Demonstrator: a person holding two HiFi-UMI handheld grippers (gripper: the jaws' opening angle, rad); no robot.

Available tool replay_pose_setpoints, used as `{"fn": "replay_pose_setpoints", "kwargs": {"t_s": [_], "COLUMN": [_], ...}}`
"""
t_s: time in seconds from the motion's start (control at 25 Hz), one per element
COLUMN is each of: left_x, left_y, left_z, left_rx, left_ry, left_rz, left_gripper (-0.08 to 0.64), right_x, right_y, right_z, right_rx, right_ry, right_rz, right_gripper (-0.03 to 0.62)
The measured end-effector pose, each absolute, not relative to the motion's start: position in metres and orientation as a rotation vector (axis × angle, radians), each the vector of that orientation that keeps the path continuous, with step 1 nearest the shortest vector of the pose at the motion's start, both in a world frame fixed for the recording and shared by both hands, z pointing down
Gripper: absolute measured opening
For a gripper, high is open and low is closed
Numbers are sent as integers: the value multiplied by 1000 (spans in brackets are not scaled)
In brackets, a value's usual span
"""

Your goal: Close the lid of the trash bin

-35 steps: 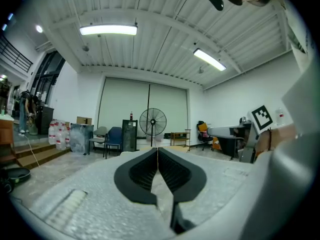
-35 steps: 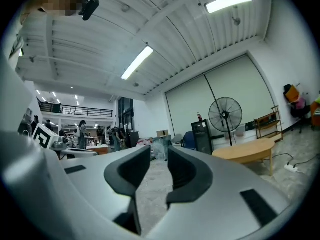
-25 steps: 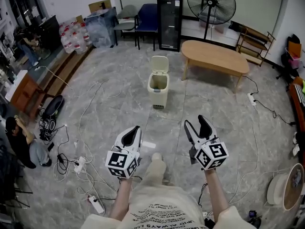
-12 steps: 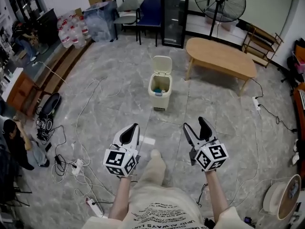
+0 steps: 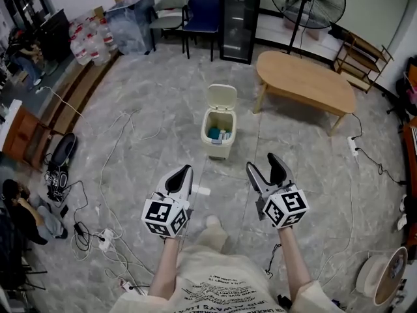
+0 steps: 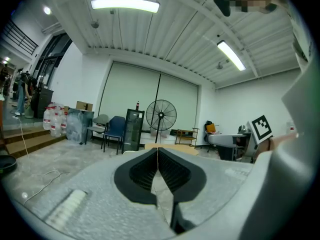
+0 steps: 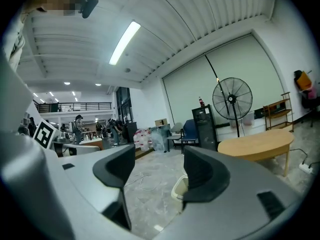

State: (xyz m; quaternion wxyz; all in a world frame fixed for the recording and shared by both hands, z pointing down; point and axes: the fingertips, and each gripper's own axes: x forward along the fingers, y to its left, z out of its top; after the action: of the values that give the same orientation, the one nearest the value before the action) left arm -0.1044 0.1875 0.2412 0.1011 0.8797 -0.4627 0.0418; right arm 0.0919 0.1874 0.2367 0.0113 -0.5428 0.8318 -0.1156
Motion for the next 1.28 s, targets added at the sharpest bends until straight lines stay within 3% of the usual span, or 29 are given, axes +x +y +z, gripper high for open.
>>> {"fn": "replay_pose_setpoints", "kwargs": {"t_s": [1.28], "left_x": [-100], "left_y": [-24], "left_z": [287], "left_rx": [2481], "left_ry": [-1372], "left_rz": [177], "left_gripper": [23], "right_x": [96], "right_y": [-43], "right_z": [286], "right_rx": [-1599], "right_ry": [2705], "right_rz": [-494], "right_gripper": [288]}}
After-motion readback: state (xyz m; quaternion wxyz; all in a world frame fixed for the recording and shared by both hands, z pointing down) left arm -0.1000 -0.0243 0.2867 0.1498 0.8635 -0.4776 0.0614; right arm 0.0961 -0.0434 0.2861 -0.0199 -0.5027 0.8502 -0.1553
